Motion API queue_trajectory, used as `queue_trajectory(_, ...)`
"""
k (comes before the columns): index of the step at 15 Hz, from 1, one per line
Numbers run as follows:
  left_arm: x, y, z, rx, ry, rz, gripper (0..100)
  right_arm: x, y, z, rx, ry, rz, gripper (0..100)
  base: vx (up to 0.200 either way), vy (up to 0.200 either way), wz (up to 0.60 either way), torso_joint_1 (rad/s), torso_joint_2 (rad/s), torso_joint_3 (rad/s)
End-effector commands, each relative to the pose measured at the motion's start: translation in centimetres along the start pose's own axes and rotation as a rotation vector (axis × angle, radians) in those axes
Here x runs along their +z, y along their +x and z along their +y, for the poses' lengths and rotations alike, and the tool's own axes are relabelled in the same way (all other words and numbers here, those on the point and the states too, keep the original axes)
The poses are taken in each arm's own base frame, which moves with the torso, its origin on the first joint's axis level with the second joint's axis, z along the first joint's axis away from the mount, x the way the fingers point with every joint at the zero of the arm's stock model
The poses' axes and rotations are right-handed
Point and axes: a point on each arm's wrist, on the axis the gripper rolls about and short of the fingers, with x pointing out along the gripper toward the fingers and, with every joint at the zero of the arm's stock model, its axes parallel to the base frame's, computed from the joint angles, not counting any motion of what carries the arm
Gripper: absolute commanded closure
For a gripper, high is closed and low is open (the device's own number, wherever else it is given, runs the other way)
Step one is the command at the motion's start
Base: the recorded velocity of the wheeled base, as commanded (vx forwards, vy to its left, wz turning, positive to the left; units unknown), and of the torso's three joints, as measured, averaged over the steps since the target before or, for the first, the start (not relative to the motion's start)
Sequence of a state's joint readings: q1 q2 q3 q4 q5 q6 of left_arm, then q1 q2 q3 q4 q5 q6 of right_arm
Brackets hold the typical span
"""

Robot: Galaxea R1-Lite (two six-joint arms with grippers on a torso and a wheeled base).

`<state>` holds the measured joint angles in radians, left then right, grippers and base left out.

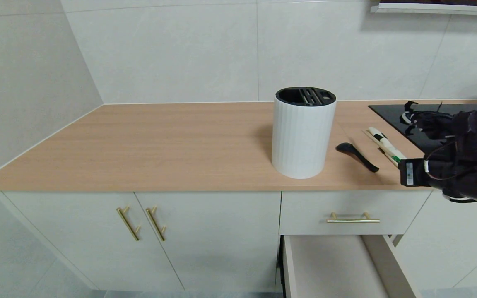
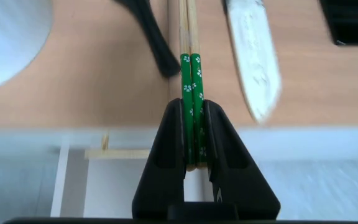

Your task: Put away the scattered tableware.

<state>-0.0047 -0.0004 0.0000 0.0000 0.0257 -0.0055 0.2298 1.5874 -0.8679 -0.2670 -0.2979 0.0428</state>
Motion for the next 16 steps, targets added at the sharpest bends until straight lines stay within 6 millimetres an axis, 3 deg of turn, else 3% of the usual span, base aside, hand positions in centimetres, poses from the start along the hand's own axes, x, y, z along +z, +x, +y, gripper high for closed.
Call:
queue_trajectory(1,0.0,0.0,0.0,0.000,-0.001,0.000,0,1.9,-5.3,-0.9,0.033,0.003,-0.052,100,0.000,0.000,0.00,0.000,0.00,0.000)
queue_trajectory(2,0.0,0.0,0.0,0.000,-0.001,0.000,0,1.9,-6.9,-0.9,0.069,-0.013,-0.025,100,0.000,0.000,0.00,0.000,0.00,0.000)
queue_trajectory(3,0.0,0.0,0.0,0.000,-0.001,0.000,0,1.9,-7.2,-0.9,0.081,-0.018,-0.017,100,0.000,0.000,0.00,0.000,0.00,0.000)
queue_trajectory(4,0.0,0.0,0.0,0.000,-0.001,0.000,0,1.7,-9.8,-1.0,0.164,-0.053,0.036,100,0.000,0.000,0.00,0.000,0.00,0.000)
queue_trajectory(7,0.0,0.0,0.0,0.000,-0.001,0.000,0,1.0,-13.3,-1.8,0.317,-0.144,0.055,100,0.000,0.000,0.00,0.000,0.00,0.000)
queue_trajectory(11,0.0,0.0,0.0,0.000,-0.001,0.000,0,-0.2,-14.6,-2.2,0.353,-0.248,0.068,100,0.000,0.000,0.00,0.000,0.00,0.000)
queue_trajectory(16,0.0,0.0,0.0,0.000,-0.001,0.000,0,-1.7,-14.9,-0.5,0.463,-0.331,0.098,100,0.000,0.000,0.00,0.000,0.00,0.000)
